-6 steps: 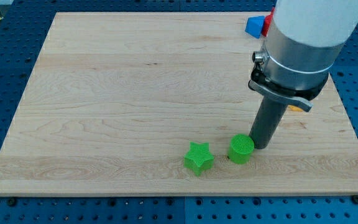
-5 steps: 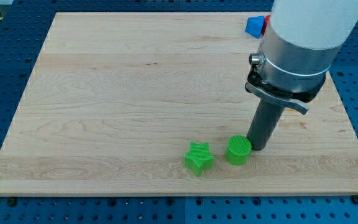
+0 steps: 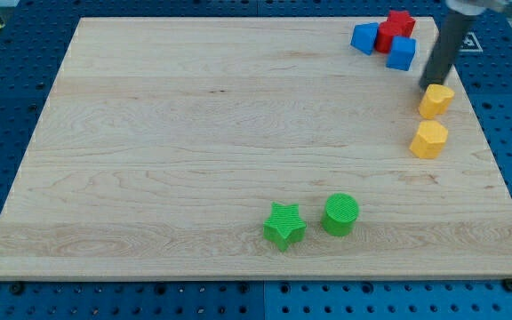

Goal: Slide yellow heart to the left of yellow hexagon

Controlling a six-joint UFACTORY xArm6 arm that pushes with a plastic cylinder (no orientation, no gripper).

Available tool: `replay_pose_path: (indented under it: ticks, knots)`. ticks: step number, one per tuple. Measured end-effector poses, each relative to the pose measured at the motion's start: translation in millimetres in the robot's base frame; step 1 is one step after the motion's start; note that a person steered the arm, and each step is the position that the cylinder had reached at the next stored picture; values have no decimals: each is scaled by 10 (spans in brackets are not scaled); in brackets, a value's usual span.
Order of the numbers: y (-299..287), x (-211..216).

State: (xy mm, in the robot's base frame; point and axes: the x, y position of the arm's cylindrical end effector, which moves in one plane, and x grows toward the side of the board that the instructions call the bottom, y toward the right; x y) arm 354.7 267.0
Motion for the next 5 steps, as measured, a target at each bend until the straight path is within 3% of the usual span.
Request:
replay_pose_path:
  ticks: [1, 2, 5]
  knots:
    - [412, 17]
    - [329, 63]
    - [-480, 401]
